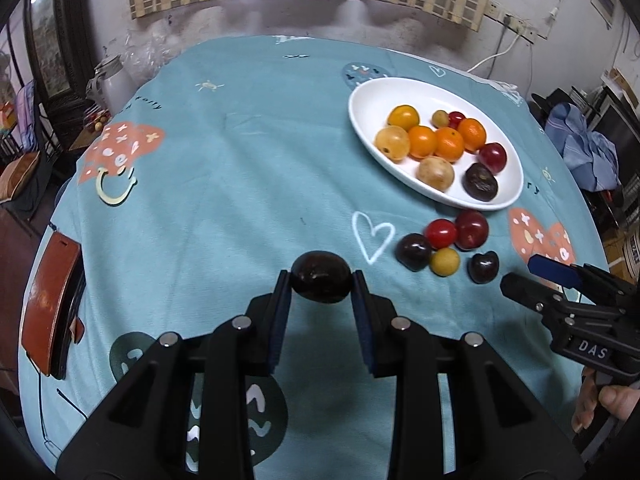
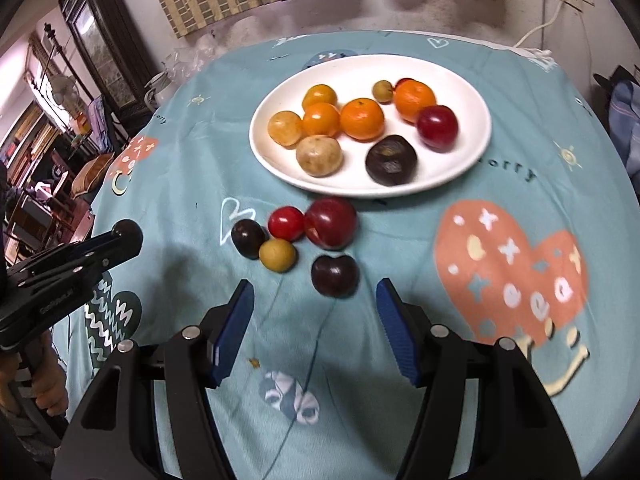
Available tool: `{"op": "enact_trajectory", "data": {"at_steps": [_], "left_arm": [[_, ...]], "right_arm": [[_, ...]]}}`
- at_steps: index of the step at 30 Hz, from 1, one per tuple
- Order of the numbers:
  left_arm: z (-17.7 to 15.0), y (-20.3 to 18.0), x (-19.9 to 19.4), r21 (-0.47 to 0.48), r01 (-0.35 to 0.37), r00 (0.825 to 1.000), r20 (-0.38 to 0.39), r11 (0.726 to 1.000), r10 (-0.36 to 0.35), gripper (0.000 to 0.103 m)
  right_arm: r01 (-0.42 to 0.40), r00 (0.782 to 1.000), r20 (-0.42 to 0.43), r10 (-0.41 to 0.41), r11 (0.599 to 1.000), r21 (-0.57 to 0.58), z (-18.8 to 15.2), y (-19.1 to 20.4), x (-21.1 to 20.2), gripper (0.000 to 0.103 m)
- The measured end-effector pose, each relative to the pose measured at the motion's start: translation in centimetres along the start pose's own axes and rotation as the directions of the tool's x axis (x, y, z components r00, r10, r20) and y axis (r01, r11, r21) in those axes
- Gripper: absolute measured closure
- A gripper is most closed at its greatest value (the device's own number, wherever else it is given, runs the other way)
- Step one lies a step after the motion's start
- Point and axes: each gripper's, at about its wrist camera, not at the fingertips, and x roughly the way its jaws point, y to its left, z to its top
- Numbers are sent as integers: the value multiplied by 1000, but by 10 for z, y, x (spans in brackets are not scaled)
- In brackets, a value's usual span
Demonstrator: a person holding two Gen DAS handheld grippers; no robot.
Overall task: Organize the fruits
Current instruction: 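Grasp a dark red cherry with the right tool while the left tool holds the plum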
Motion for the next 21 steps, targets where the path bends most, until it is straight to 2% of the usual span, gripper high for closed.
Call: {"op": "enact_trajectory", "data": {"at_steps": [15,19,21], "left_arm": [[6,9,22,-24,-1,999,-32,1000,1,72],[7,9,27,-25,-1,999,-42,1000,0,72],[7,8,30,-23,-1,999,-48,1000,0,72]], "right_arm": [[-13,1000,-3,13,1000,-3,3,-4,20,41],[-15,1000,-21,15,1000,-11,5,-5,29,50],[1,1000,-23,-1,1000,-16,5,-6,34,51]]}}
